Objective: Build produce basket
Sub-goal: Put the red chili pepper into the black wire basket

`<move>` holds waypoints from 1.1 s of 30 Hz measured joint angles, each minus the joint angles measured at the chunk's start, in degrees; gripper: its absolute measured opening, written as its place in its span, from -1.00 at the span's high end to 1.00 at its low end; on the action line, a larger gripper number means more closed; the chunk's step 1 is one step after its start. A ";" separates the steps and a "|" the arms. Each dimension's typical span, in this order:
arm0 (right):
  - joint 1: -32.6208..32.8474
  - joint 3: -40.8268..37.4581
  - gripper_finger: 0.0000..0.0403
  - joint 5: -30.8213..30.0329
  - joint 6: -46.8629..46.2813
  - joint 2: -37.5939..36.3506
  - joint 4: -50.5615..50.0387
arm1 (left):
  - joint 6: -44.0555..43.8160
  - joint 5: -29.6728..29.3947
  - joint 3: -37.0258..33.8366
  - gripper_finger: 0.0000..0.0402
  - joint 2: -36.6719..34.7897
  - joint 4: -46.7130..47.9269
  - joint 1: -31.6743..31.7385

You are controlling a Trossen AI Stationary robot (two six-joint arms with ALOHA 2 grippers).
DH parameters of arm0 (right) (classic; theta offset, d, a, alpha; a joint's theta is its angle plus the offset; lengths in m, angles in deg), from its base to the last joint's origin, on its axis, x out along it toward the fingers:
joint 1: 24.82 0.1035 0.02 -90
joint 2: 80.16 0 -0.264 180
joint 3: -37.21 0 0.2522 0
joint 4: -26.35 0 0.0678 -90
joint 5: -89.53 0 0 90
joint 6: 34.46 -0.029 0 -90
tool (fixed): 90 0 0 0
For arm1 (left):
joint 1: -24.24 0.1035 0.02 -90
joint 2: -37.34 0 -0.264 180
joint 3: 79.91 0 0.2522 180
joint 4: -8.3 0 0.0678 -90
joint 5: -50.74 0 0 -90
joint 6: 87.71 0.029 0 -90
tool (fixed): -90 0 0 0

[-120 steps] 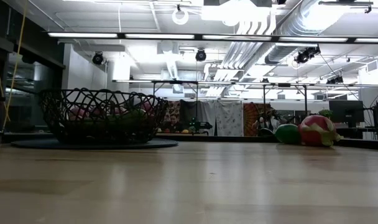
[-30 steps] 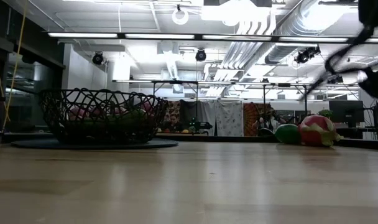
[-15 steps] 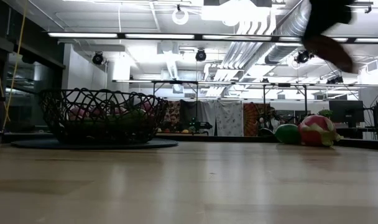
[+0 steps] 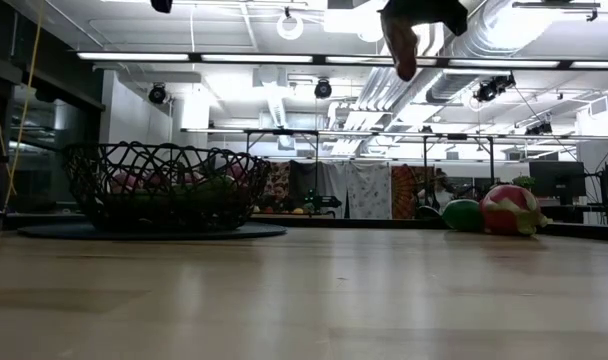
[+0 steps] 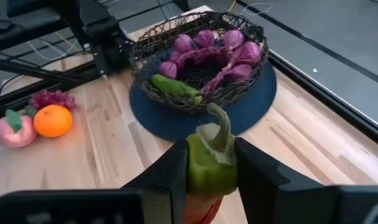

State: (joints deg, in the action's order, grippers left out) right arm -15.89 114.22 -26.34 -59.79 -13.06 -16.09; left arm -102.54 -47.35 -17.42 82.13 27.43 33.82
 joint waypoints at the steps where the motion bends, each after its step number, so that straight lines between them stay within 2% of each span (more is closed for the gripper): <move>1: -0.04 0.00 0.50 -0.04 0.10 -0.03 0.04 | 0.01 0.45 0.00 -0.37 0.11 -0.01 0.00; 11: 0.04 0.00 0.50 0.04 -0.08 0.02 2.71 | -0.23 0.74 0.00 -0.37 0.33 -0.05 0.00; 14: -0.01 0.00 0.50 -0.05 1.00 0.61 5.57 | -4.09 0.90 0.01 -0.37 1.33 -0.66 0.00; 19: -1.54 0.00 0.50 1.90 5.28 4.55 13.95 | -7.49 5.57 0.00 -0.37 7.32 -2.92 0.02; 26: -3.57 0.00 0.50 6.53 10.86 9.74 32.12 | -7.52 8.06 0.04 -0.37 18.50 -14.24 -1.00; 33: -4.46 0.00 0.50 8.18 10.91 10.38 35.05 | -9.02 10.19 0.00 -0.37 27.38 -25.27 -1.79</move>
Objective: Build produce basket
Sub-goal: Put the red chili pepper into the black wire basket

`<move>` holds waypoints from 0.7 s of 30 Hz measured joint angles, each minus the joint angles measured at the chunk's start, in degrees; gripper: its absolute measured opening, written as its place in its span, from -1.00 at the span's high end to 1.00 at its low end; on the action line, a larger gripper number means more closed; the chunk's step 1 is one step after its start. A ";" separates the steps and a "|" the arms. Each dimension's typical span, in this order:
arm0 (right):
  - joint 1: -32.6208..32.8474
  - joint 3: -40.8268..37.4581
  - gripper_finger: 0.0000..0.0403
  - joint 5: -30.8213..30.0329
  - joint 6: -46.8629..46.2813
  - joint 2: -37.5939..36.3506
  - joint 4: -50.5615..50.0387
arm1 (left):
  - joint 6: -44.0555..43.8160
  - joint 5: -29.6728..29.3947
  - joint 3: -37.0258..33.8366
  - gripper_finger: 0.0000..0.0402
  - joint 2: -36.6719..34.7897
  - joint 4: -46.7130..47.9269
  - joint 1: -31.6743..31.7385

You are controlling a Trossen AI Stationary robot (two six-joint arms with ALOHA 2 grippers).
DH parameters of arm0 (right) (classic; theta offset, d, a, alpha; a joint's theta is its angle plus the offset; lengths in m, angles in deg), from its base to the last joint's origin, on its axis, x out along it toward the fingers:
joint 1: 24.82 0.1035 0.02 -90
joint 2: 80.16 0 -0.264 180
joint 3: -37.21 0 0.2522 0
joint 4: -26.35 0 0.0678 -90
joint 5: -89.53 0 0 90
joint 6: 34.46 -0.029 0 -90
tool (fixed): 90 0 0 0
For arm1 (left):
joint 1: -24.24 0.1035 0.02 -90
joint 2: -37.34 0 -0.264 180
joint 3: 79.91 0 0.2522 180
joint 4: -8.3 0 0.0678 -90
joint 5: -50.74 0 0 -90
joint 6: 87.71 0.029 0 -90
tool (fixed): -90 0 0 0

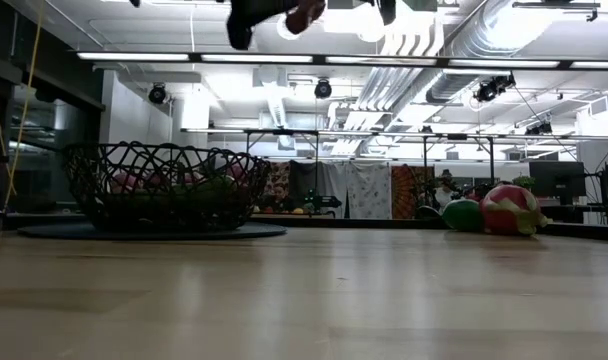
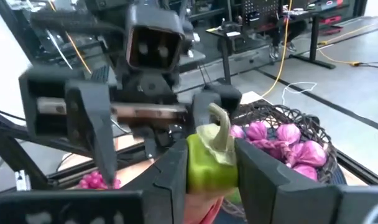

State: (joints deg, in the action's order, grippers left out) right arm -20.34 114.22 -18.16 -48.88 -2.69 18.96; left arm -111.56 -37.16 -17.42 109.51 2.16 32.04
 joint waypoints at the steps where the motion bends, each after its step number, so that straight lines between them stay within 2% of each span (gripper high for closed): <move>1: 0.00 -0.01 0.50 0.09 0.15 -0.04 0.09 | -0.01 -0.19 0.00 -0.37 0.88 -1.06 0.02; 6: 0.06 -0.09 0.50 -0.08 0.52 -0.03 0.93 | -1.52 -0.36 0.02 -0.37 4.23 -4.93 0.02; 10: 0.10 -0.04 0.50 2.68 -0.10 -0.11 3.19 | -2.48 -0.36 0.02 -0.37 6.13 -7.43 0.02; 17: -0.25 -0.04 0.50 3.64 0.39 -0.04 4.36 | -2.68 -0.93 0.02 -0.37 6.22 -7.82 0.02; 21: -0.93 -0.04 0.50 3.64 0.46 -0.03 4.43 | -1.64 1.26 0.02 -0.35 6.22 -11.76 0.01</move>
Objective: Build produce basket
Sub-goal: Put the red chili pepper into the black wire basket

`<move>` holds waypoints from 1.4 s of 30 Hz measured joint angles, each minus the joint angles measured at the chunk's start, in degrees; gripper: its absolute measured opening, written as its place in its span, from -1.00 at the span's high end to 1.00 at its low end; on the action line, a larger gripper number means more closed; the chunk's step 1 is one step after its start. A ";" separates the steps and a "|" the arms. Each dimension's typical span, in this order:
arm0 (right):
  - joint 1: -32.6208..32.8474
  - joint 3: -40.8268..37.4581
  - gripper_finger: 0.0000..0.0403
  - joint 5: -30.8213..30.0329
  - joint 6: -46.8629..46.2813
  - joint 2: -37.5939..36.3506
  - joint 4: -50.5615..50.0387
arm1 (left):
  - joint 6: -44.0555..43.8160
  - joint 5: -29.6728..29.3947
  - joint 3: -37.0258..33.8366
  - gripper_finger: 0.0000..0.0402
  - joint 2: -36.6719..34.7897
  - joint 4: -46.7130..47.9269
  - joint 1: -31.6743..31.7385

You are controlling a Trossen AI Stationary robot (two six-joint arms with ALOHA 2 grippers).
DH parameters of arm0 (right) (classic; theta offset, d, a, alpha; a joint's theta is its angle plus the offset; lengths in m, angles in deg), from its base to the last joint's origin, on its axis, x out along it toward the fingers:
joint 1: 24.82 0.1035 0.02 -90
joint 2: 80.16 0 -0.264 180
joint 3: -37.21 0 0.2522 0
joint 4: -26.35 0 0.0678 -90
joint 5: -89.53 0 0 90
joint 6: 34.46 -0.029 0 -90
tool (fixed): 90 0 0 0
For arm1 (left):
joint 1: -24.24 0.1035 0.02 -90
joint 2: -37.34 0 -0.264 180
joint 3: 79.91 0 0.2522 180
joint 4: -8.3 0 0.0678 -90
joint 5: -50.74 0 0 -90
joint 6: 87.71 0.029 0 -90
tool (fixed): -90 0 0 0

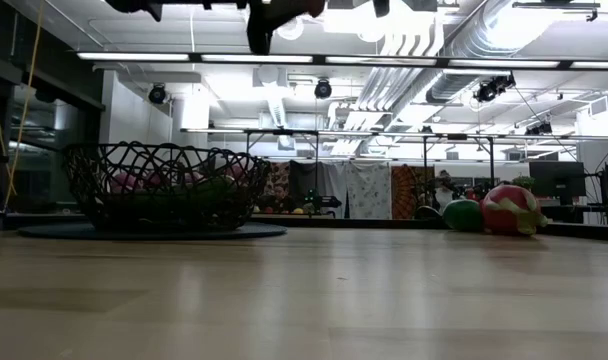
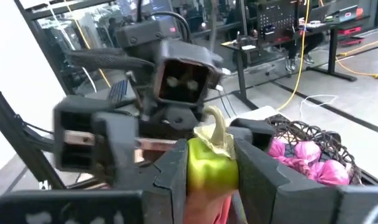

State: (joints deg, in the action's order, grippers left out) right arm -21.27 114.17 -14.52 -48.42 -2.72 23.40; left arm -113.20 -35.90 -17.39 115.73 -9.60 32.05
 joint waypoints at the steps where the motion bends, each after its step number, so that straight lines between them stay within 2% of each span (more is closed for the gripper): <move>1: -0.14 0.00 0.50 0.18 -0.01 -0.01 0.05 | 0.09 0.03 0.00 -0.34 0.00 -0.75 -0.04; 6: -0.17 0.02 0.50 0.25 0.13 -0.05 0.37 | 0.17 0.09 -0.02 -0.16 0.00 -1.53 0.00; 17: -0.13 0.02 0.50 1.01 0.53 -0.03 2.25 | 1.09 0.23 -0.02 0.45 -0.02 -1.44 0.00; 23: -0.15 0.02 0.40 0.37 0.31 -0.04 2.03 | 1.23 0.32 -0.02 0.50 -0.02 -1.32 0.00; 29: -0.27 0.02 0.04 -0.59 -2.76 -3.56 -3.83 | 3.81 1.58 -0.02 0.50 -1.77 1.59 1.04; 34: -0.35 0.05 -0.24 -3.90 -0.25 -8.40 -7.29 | 7.59 2.46 -0.02 0.50 -7.85 11.81 3.99; 38: -0.32 0.09 -0.29 -9.18 1.90 -12.02 -11.43 | 10.81 0.84 0.69 0.50 -16.51 26.06 7.38; 42: -0.32 0.09 -0.30 -12.84 2.09 -13.99 -14.43 | 12.78 -4.86 4.30 0.49 -22.90 44.22 11.27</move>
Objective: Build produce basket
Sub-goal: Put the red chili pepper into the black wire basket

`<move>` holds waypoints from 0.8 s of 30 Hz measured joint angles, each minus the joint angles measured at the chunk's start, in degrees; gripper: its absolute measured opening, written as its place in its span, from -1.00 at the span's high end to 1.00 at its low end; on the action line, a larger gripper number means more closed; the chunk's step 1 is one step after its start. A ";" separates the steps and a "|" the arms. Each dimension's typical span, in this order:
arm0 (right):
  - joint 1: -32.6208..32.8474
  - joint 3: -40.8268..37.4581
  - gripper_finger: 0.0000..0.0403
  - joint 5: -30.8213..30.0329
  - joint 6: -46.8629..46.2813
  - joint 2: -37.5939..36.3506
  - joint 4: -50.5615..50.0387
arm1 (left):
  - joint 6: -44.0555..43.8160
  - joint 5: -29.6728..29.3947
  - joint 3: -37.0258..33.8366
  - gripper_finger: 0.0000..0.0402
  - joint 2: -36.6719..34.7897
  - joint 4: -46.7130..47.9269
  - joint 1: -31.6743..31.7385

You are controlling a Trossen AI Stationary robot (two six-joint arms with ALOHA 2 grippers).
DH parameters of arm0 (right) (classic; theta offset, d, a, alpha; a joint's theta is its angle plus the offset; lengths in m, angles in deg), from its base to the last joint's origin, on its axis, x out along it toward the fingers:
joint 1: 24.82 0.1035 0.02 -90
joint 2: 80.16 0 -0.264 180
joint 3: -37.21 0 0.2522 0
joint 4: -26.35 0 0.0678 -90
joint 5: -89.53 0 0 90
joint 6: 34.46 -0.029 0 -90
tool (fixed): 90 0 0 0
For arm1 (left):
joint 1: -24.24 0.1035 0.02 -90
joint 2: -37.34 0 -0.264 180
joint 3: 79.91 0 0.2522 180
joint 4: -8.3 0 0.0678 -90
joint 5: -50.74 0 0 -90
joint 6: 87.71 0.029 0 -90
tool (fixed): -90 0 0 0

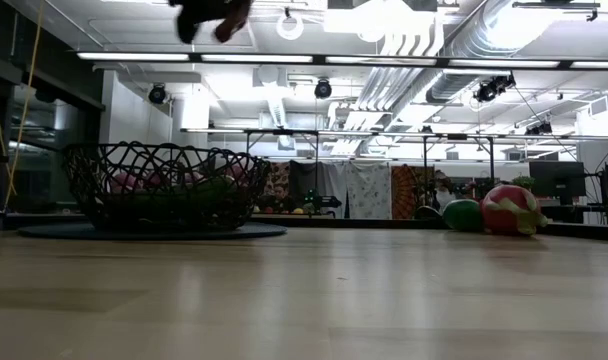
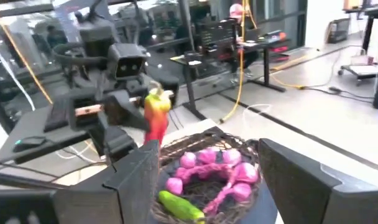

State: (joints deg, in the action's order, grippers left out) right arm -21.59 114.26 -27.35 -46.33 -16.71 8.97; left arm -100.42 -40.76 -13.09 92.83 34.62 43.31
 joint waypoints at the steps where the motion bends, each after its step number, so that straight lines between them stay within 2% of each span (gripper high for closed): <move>1: 0.00 0.00 -0.30 -0.18 -0.10 -0.23 -0.46 | 0.37 -2.01 1.08 0.49 -0.78 3.91 0.93; 5: 0.00 0.00 -0.30 -0.30 -0.10 0.01 -1.61 | 0.23 -8.26 3.60 0.49 -0.80 19.54 4.72; 10: 0.00 0.00 -0.30 -0.27 -1.15 1.09 -1.55 | -1.93 -9.50 3.63 0.49 4.10 31.42 8.64; 24: 0.02 0.00 -0.30 -0.14 -2.86 1.50 -2.25 | -2.58 -9.00 3.63 0.48 26.52 37.59 13.08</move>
State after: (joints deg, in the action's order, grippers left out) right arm -21.57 114.26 -27.50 -49.19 -15.21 6.72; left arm -103.00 -49.76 -9.46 119.35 72.21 56.40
